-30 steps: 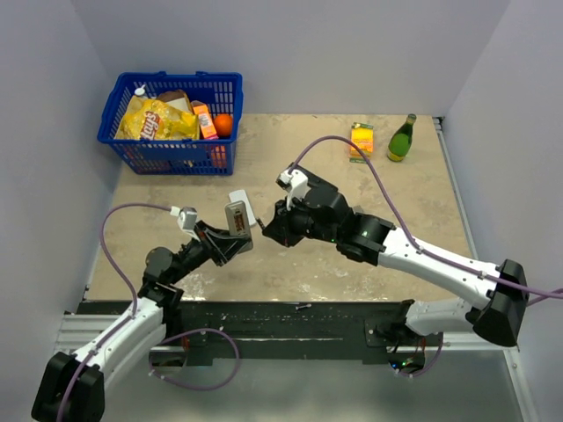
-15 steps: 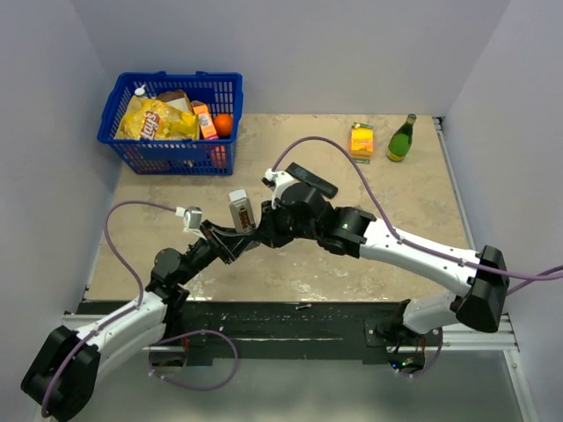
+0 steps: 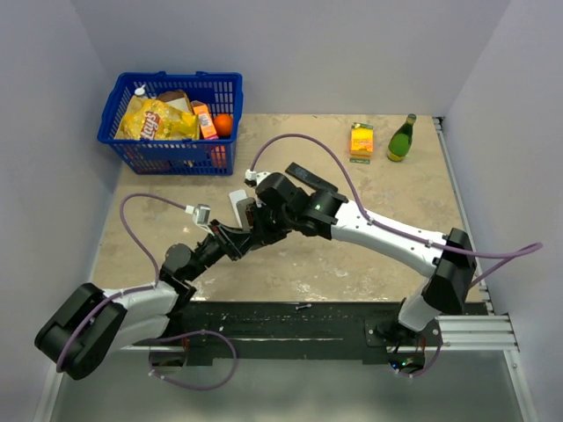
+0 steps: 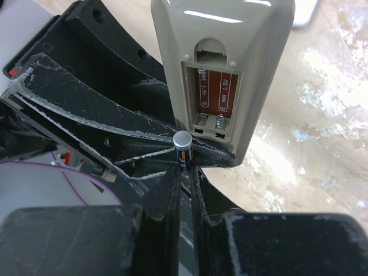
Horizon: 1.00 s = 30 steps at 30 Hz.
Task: Load the batteries into the remote control
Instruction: Load the battery into the remote control.
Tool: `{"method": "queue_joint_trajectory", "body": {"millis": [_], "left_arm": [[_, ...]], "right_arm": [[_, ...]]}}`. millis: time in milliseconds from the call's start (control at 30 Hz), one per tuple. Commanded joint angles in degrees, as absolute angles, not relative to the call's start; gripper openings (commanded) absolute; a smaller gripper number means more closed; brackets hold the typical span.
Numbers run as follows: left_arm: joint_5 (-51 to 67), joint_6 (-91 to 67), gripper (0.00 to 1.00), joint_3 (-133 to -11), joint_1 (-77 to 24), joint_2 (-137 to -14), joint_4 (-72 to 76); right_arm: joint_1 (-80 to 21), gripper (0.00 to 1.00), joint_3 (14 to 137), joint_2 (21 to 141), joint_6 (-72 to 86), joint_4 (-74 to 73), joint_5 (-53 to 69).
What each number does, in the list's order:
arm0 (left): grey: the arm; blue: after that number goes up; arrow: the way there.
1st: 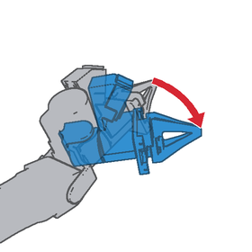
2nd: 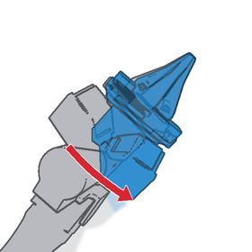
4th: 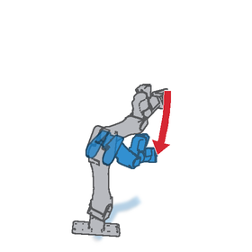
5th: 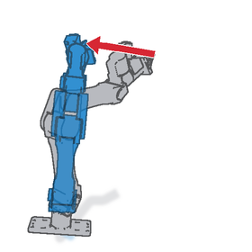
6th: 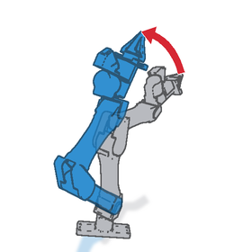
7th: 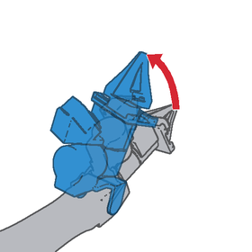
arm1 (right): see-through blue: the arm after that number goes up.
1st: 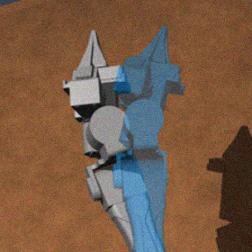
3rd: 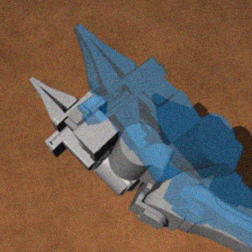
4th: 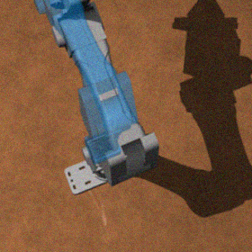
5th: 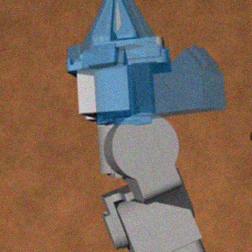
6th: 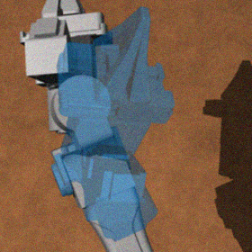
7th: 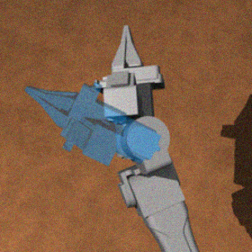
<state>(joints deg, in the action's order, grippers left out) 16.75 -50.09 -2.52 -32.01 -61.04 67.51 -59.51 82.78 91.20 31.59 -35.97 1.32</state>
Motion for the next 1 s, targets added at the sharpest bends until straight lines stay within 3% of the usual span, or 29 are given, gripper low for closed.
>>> {"method": "queue_joint_trajectory", "body": {"millis": [0,700,967], "left_arm": [[16.4,-51.9,0.0,11.0,-33.1,-64.8,82.7],[19.2,-60.8,0.0,12.0,-34.2,-84.6,108.5],[18.0,-58.4,0.0,12.0,-35.5,-81.4,108.5]], "right_arm": [[-56.9,0.0,88.9,93.1,29.3,-43.8,3.1],[-53.4,0.0,90.3,97.4,26.4,-46.5,8.5],[-53.3,0.0,87.6,98.5,25.8,-46.1,8.3]]}}
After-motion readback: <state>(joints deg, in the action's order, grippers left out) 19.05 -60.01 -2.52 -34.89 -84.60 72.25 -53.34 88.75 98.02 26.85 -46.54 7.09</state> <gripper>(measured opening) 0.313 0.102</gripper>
